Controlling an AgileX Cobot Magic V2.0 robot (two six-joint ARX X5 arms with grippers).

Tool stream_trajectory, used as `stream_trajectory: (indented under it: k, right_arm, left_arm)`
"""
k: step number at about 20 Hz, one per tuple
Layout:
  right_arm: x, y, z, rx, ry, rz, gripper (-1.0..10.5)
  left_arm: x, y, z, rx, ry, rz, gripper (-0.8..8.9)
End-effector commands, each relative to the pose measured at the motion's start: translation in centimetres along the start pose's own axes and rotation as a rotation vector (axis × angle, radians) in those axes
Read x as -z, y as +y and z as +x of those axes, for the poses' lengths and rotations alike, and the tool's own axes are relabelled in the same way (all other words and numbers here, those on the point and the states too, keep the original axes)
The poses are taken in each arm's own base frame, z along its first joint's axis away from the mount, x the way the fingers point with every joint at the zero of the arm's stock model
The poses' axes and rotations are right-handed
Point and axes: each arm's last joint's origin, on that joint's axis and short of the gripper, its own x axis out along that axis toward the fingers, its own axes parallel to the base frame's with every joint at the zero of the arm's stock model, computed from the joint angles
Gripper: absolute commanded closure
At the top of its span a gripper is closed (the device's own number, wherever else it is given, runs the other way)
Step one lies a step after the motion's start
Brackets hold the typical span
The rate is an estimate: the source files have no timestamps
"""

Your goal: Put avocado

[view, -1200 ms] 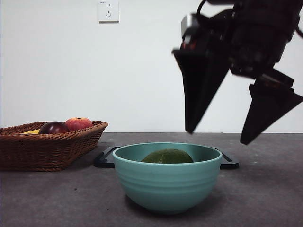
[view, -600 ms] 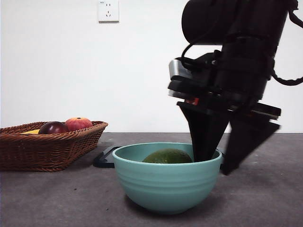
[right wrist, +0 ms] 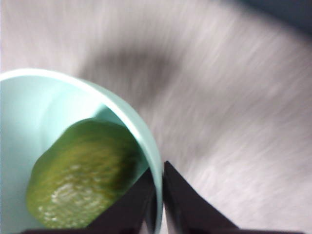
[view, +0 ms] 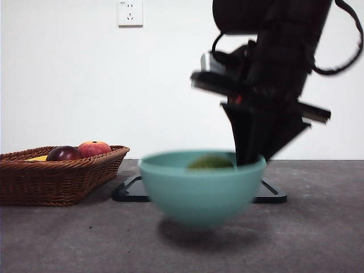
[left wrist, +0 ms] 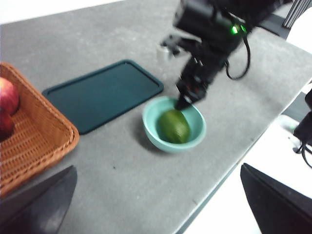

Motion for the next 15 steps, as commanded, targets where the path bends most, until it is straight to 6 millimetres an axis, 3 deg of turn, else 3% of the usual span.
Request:
stream_trajectory:
  k: [1,4,7,11,15]
  right_arm:
    - [-2.6,-0.1,-1.4,-0.006,-0.054,0.055,9.4]
    - [-6.4,-1.0,-2.9,0.006,-0.095,0.078,9.4]
    - [-10.6,-2.3,-2.9,0.022,-0.113,0.09,9.4]
    - [-15.3,-4.1,-0.7,0.008,-0.116,0.127,9.4]
    - [-16.8,-5.0,2.7,0.027,-0.083,0.143,9.4]
  left_arm:
    - [-0.4,-0.1,-0.3,0.008,-0.04,0.006,2.24]
    - [-0.5,-0.1,-0.3,0.008,-0.046,0.006,2.24]
    - [-0.5,-0.1,-0.3,0.008,-0.046,0.006,2.24]
    - [-0.5,-0.1,-0.3,0.008,-0.046,0.006,2.24]
    - [-0.5,-0.1,-0.3,0.008,-0.046,0.006,2.24]
